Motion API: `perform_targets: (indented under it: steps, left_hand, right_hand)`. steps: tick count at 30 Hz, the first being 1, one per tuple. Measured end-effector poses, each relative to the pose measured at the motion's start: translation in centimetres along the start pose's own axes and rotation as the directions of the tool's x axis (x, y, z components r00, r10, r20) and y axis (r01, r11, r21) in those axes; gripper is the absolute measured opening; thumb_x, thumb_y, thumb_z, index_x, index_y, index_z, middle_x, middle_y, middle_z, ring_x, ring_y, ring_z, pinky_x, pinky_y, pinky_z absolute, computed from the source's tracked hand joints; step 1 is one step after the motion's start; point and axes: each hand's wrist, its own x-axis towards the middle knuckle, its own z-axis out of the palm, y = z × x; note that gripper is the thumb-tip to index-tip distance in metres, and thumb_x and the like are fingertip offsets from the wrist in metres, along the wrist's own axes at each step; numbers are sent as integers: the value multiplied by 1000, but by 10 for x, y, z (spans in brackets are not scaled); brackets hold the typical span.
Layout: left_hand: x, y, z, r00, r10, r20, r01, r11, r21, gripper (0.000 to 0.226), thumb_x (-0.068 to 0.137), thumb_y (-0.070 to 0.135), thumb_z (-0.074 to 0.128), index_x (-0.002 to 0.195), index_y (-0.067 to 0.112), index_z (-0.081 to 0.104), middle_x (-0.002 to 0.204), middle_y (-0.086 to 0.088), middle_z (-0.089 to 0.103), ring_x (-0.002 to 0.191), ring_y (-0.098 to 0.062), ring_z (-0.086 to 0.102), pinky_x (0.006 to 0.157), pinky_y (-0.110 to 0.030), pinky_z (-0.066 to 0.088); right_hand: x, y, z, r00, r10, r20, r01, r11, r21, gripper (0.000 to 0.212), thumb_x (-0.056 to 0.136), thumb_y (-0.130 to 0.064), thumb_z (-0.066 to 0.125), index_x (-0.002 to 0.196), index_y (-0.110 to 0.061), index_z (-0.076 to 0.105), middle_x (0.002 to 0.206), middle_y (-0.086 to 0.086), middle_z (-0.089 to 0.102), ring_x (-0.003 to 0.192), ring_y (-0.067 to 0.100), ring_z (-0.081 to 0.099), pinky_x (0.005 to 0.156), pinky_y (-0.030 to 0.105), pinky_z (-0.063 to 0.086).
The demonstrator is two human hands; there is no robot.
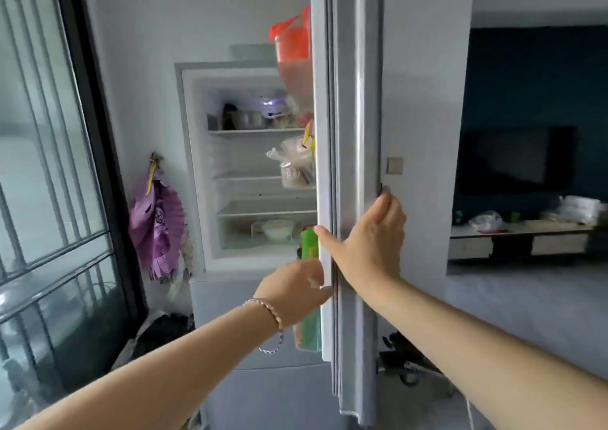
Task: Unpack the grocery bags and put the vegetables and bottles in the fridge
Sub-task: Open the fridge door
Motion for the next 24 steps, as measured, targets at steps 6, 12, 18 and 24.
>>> perform_targets:
  steps: [6,12,18,24]
  left_hand:
    - [14,32,7,998,-14,64,6,993,117,19,92,21,49,99,10,62,100,-6,65,91,-23,61,82,-33,52]
    - [37,75,26,997,-61,44,55,990,128,21,93,19,46,104,7,60,101,-8,62,90,-23,57,78,-30,46]
    - [77,115,67,990,-143,19,140,985,104,10,90,22,50,89,15,58,94,-7,61,86,-23,56,78,-29,46]
    - [122,155,110,980,-200,-10,199,972,126,12,92,24,48,88,16,57,87,0,55,79,-17,51,73,-25,44]
  right_hand:
    - [28,64,-44,963,271,-8,-270,957,-108,115,68,-43,80,147,-7,6,138,17,32,120,33,40,94,43,43]
    - [72,134,-76,899,436,42,-434,900,-50,100,76,-25,77,146,-6,7,145,16,29,125,36,43,96,52,43]
    - [117,220,-100,911,399,104,-399,917,-23,87,78,-26,75,141,-5,20,142,15,35,124,37,44,88,47,44]
    - [158,284,-105,911,360,201,-364,931,-16,87,83,-29,70,144,-7,14,145,12,31,122,34,46,72,38,38]
